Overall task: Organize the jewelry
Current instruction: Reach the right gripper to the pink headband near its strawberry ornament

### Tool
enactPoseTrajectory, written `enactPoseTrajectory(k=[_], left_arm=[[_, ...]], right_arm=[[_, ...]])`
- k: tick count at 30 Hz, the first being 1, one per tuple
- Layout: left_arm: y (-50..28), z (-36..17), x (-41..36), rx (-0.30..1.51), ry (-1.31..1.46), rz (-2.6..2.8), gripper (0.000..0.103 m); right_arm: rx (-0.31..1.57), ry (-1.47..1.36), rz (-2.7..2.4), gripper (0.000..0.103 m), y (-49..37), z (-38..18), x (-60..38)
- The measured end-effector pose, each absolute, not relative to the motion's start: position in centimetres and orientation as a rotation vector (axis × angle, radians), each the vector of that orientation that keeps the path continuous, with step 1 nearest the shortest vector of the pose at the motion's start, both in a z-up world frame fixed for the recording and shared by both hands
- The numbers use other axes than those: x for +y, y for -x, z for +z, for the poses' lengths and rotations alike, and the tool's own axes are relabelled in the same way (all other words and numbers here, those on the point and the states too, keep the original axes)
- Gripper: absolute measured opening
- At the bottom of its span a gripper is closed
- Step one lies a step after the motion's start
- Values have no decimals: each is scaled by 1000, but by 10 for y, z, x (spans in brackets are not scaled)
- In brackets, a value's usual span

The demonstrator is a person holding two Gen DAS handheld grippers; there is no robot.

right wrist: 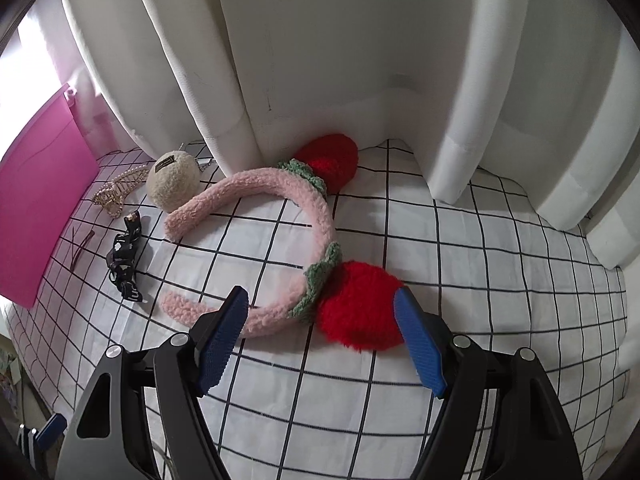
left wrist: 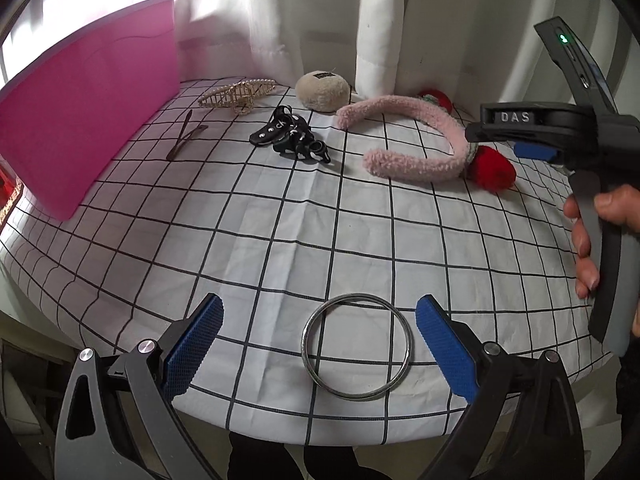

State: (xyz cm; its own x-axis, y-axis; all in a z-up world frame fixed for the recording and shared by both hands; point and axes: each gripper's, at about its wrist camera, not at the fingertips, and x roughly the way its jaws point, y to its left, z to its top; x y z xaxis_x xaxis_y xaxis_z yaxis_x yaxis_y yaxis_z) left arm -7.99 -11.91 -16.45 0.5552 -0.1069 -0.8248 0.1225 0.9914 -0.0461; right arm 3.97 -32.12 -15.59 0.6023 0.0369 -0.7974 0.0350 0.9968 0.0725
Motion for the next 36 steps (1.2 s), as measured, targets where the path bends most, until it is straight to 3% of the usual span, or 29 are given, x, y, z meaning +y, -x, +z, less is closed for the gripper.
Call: enactPoseTrajectory(k=[31,34,36], left_arm=[[82,-206,-157,950,-64,-86,97],[83,-205,-157,952,-62,-88,94],[84,-203,-156,951,-60,-88,88]], right_arm=[[941,37,-35,72,-96,-205,-316],[935,40,-24,66,-95,-205,-314],[932,40,-8,55,-93,-204,-313]])
